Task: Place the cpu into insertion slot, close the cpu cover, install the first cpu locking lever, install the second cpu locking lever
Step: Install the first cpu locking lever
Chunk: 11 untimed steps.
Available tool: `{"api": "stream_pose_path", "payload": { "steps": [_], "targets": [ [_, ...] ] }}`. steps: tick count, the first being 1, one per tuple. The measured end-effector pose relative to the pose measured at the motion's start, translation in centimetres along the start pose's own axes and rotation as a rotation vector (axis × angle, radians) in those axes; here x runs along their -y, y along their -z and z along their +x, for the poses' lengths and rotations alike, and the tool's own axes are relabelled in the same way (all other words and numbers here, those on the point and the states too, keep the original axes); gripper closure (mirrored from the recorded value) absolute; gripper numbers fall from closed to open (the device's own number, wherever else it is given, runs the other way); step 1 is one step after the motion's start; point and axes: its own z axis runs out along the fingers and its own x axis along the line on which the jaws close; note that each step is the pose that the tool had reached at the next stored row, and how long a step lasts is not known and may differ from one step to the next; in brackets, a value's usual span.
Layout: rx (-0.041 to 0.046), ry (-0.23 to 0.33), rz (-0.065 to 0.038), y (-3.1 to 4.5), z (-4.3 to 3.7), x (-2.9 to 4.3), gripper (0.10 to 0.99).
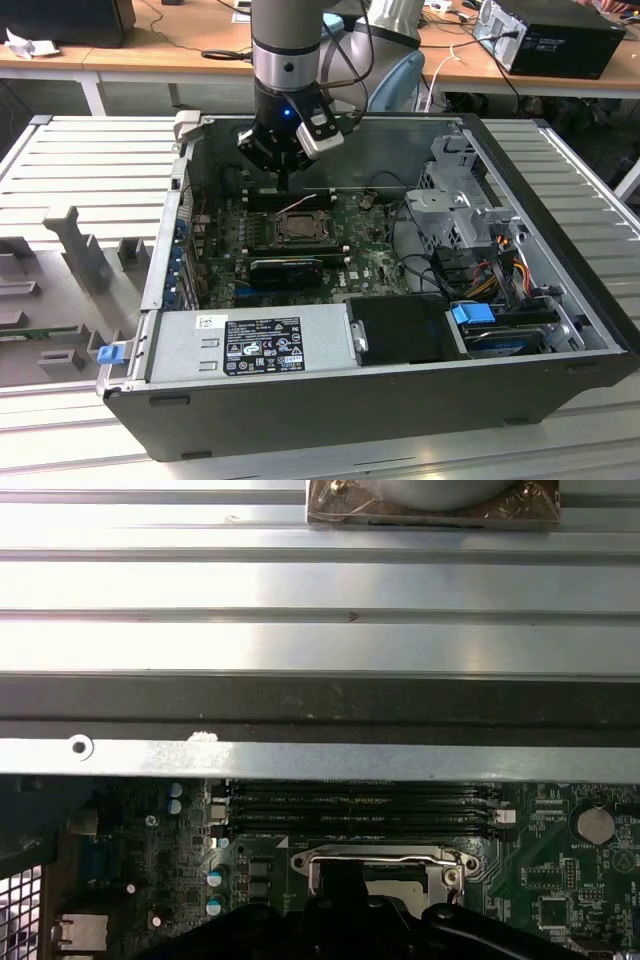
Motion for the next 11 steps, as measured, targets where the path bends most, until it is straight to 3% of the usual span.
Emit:
{"api": "stream_pose_path", "payload": {
  "steps": [11],
  "targets": [
    [-0.0002,0.0,0.001,-0.06,-0.3,0.01,0.98]
  ]
}}
